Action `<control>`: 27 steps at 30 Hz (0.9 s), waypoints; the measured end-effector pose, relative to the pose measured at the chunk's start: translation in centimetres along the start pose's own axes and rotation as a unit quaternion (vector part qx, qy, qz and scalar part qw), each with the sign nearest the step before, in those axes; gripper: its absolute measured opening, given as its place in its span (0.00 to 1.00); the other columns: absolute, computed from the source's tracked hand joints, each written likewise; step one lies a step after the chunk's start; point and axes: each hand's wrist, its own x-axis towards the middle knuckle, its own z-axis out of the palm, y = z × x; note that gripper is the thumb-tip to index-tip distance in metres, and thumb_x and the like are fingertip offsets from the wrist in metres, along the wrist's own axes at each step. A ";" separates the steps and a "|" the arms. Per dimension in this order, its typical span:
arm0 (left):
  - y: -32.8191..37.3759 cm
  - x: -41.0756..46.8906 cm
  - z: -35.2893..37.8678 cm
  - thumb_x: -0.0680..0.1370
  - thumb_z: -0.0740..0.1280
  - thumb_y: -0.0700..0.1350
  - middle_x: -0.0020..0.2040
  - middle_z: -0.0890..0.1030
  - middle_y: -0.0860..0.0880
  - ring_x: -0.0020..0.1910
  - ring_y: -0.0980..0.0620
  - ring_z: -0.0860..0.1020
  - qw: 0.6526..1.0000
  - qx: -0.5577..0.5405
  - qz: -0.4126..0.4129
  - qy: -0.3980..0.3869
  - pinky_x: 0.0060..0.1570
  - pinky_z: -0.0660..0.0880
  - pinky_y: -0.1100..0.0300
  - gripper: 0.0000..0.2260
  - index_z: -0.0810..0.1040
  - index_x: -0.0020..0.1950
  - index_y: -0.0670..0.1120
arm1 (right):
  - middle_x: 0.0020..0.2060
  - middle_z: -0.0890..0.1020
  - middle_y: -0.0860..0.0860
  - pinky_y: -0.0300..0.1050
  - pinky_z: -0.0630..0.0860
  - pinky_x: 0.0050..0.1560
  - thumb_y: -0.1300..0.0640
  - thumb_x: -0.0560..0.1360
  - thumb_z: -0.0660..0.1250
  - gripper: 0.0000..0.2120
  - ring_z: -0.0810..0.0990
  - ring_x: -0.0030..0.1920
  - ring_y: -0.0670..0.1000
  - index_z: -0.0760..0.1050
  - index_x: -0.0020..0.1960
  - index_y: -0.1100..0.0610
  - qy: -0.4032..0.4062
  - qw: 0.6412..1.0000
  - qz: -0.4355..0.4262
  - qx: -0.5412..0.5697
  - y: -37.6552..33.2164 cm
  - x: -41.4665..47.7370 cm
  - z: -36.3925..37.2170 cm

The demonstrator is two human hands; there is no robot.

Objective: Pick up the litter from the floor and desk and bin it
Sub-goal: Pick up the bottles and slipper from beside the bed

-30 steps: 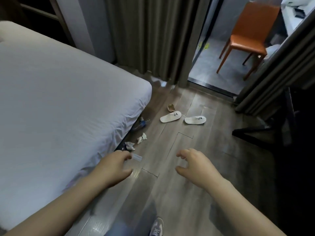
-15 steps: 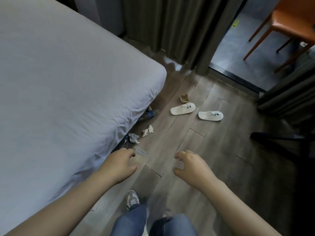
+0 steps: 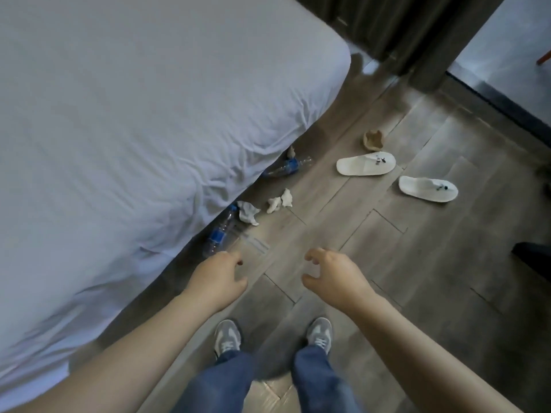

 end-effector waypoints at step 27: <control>-16.7 32.8 22.5 0.74 0.65 0.53 0.60 0.74 0.45 0.60 0.44 0.73 0.978 0.170 -0.001 0.119 0.58 0.71 0.54 0.18 0.73 0.60 0.47 | 0.68 0.67 0.57 0.46 0.72 0.57 0.51 0.75 0.67 0.28 0.74 0.62 0.56 0.65 0.73 0.56 0.062 0.982 -0.102 -0.144 13.4 40.7 20.9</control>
